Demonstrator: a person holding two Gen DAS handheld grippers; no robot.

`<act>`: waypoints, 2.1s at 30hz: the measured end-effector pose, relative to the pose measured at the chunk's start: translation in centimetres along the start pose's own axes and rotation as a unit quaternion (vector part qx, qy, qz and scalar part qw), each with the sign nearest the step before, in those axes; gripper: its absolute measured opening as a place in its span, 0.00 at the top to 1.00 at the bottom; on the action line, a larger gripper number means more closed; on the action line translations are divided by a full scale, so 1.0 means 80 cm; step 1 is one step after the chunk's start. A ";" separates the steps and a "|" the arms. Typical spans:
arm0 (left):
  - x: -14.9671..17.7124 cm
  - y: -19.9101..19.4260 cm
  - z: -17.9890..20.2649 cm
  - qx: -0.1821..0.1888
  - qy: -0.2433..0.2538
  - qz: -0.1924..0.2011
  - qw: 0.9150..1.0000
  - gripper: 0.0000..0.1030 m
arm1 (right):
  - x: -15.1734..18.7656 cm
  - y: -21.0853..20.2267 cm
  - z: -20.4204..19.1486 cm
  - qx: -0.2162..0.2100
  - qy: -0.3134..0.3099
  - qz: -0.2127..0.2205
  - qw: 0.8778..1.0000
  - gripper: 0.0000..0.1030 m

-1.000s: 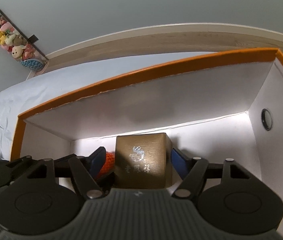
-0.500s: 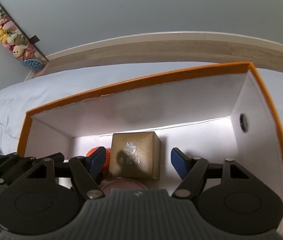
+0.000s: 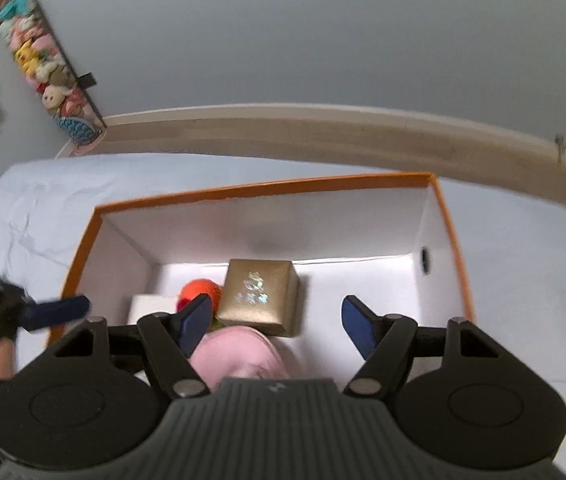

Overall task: Organize objects
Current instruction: 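Withdraw both grippers from the box toward the remaining items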

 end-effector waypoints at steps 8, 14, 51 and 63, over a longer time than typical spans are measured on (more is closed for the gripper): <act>0.010 -0.077 0.024 0.018 -0.011 0.035 0.999 0.29 | 0.041 -0.050 -0.008 -0.005 -0.061 0.040 0.997 0.29; 0.043 -0.111 0.027 0.025 -0.019 0.069 0.997 0.28 | 0.073 -0.086 0.000 -0.015 -0.079 0.076 0.994 0.29; 0.245 -0.094 0.151 0.021 -0.039 0.062 0.997 0.24 | 0.271 -0.093 0.079 0.004 -0.009 0.083 0.997 0.26; 0.259 -0.077 0.223 -0.131 0.239 0.114 0.956 0.22 | 0.279 -0.089 0.094 -0.009 0.024 0.069 0.997 0.26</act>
Point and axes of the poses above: each gripper's, at about its wrist camera, not at the fingertips, and y roughly the way its jaws point, z to its right, x to its underside, the point moved 6 cm from there along y, roughly the way its jaws point
